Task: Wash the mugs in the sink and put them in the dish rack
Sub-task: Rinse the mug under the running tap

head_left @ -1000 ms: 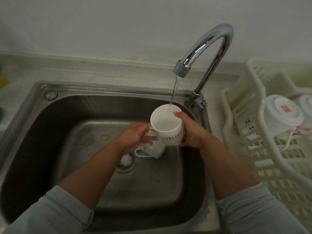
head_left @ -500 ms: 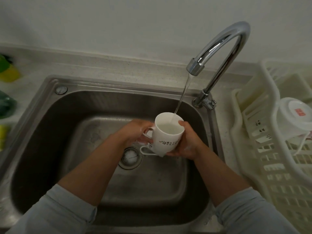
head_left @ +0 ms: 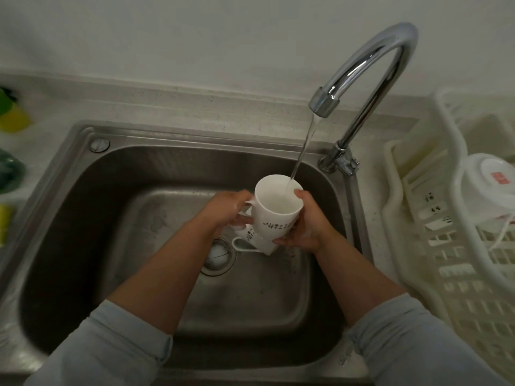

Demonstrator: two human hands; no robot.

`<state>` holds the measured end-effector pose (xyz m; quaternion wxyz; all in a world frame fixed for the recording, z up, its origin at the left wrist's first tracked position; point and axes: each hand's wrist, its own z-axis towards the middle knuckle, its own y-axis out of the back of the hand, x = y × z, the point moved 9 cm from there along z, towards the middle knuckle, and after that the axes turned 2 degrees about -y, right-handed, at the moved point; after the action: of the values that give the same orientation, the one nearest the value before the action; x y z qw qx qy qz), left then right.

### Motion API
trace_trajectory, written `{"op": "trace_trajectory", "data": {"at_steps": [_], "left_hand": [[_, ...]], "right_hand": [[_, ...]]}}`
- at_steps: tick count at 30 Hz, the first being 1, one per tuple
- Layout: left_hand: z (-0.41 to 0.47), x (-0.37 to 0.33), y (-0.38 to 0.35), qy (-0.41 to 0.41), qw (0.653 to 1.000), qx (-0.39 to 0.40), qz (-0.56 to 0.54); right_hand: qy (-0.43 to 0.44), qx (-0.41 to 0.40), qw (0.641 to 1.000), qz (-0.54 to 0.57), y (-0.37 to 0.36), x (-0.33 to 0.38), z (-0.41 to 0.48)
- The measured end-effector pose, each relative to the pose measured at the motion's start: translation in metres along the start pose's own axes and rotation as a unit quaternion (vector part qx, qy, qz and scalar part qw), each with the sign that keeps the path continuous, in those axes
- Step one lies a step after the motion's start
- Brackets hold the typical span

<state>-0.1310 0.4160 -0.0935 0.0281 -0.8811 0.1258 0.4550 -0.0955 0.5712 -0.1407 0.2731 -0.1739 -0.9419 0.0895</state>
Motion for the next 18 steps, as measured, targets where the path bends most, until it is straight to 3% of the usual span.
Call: {"op": "trace_trajectory", "data": {"at_steps": [4,9,14,18], "left_hand": [[-0.004,0.003,-0.006,0.003,0.999,0.034,0.03],[-0.002,0.001,0.006,0.002,1.0,-0.029,-0.003],[-0.01,0.0,-0.001,0.009,0.999,0.033,0.035],[-0.009,0.001,0.011,0.016,1.0,-0.014,0.016]], "right_hand": [[-0.027,0.022,0.999,-0.009,0.005,-0.007,-0.001],[0.003,-0.006,1.0,-0.016,-0.004,0.001,-0.004],[-0.055,0.033,0.998,-0.015,0.0,-0.011,-0.007],[-0.024,0.017,0.999,-0.024,-0.008,-0.005,-0.009]]}}
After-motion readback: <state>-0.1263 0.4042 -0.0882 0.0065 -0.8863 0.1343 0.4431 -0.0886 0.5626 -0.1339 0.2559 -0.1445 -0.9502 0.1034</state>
